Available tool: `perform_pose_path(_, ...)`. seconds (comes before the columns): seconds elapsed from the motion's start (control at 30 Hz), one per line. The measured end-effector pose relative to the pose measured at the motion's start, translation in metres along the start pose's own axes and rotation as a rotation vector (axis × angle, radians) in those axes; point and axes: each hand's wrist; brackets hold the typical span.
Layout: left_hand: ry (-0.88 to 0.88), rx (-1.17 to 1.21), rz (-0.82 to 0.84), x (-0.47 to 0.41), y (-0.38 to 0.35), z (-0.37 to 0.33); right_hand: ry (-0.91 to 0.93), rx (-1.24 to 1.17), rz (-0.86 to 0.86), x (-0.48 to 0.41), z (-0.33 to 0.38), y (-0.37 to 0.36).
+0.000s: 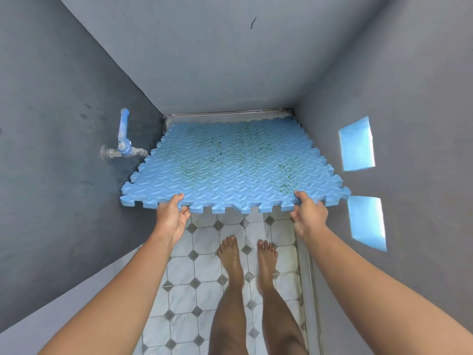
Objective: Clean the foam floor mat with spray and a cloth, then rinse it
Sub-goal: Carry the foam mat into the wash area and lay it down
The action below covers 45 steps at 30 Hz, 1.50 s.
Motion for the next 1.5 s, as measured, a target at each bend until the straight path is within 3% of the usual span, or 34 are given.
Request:
perform_pose_path(0.43,-0.057,-0.022,-0.011,-0.006,0.016,0.015,-0.058,0.005,-0.047,-0.006,-0.007,0.010)
perform_pose_path(0.8,-0.078,0.040,0.043,-0.043,-0.005,0.014,-0.037,-0.063,0.135,-0.041,0.002,-0.013)
perform_pose_path(0.97,0.045,0.100,0.034,-0.053,-0.020,0.033,-0.040,0.042,0.144,-0.061,0.031,-0.025)
perform_pose_path(1.23,0.358,-0.161,-0.074,-0.059,-0.015,0.054,-0.209,0.331,0.088,-0.100,0.008,-0.010)
perform_pose_path(1.5,0.325,-0.156,-0.071,-0.056,0.003,0.084,-0.270,0.168,0.025,-0.111,-0.043,0.016)
Point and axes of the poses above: each hand's wrist, its own x-axis away from the middle knuckle, its own y-axis out of the back of the hand, z = x × y, and after that the axes turned 7 degrees about -y, right-handed
